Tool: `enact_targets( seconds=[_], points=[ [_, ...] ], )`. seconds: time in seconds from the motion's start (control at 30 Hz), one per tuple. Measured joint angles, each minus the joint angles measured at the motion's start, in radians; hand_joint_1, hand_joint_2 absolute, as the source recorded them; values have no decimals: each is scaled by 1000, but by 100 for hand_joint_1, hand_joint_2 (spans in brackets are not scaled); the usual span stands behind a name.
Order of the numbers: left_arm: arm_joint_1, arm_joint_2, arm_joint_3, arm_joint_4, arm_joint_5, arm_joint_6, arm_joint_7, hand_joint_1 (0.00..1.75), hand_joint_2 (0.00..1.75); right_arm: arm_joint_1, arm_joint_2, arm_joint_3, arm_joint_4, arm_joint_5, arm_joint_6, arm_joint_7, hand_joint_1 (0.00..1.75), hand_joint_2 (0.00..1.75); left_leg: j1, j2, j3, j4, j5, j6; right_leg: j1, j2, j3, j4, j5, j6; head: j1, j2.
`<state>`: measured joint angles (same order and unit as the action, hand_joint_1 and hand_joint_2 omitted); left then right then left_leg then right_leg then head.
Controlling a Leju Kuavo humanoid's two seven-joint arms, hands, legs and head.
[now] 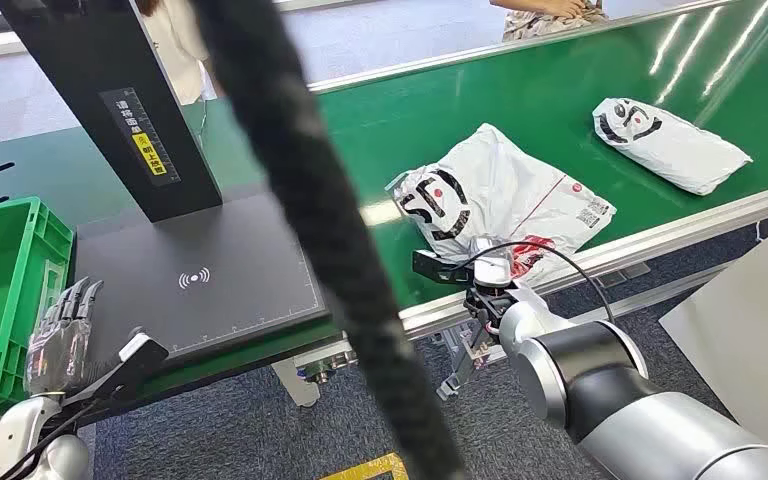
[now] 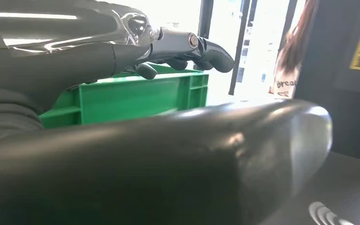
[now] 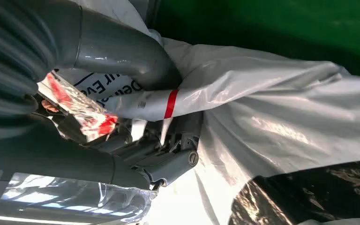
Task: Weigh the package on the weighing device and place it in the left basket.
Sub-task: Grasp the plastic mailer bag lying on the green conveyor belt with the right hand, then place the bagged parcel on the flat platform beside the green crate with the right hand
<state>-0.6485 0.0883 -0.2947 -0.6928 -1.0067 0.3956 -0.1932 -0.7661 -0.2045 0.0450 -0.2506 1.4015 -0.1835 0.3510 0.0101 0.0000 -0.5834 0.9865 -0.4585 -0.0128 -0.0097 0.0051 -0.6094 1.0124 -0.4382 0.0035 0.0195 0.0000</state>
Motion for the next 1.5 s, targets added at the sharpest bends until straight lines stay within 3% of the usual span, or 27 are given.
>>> enact_targets(
  seconds=[0.3,0.43,0.73,0.93,1.1,1.27,1.5],
  points=[
    [-36,24,8,5,0,-14,-7,0,0,4,1,1,0,40,-17,-1,175,175,0,0,0,0,0,0,0,0,0,0,0,0,0,0],
    [-50,24,8,15,-5,-17,-13,0,0,10,4,-6,0,17,-67,-42,175,175,0,0,0,0,0,0,0,0,0,0,0,0,0,0],
    [-113,24,9,21,-27,-36,0,0,0,-2,38,-85,-13,-78,-232,-300,175,175,0,0,0,0,0,0,0,0,0,0,0,0,0,0],
    [-176,47,19,25,-21,-56,-10,0,0,-72,81,-123,-54,-147,-360,-518,175,175,0,1,0,0,1,0,0,0,0,1,0,0,0,0],
    [-201,63,24,45,-5,-49,-27,0,0,-127,115,-136,-117,-206,-423,-652,175,175,0,0,-1,0,1,0,0,0,0,1,0,0,0,0],
    [-202,69,25,65,8,-30,-32,0,0,-142,146,-131,-193,-235,-412,-725,175,175,0,0,-1,0,1,0,0,0,0,1,0,0,0,0],
    [-201,76,29,71,15,-21,-32,0,0,-121,195,-20,-253,-202,-234,-791,175,175,0,1,-1,0,1,0,0,0,-1,1,0,0,0,0]
  ],
)
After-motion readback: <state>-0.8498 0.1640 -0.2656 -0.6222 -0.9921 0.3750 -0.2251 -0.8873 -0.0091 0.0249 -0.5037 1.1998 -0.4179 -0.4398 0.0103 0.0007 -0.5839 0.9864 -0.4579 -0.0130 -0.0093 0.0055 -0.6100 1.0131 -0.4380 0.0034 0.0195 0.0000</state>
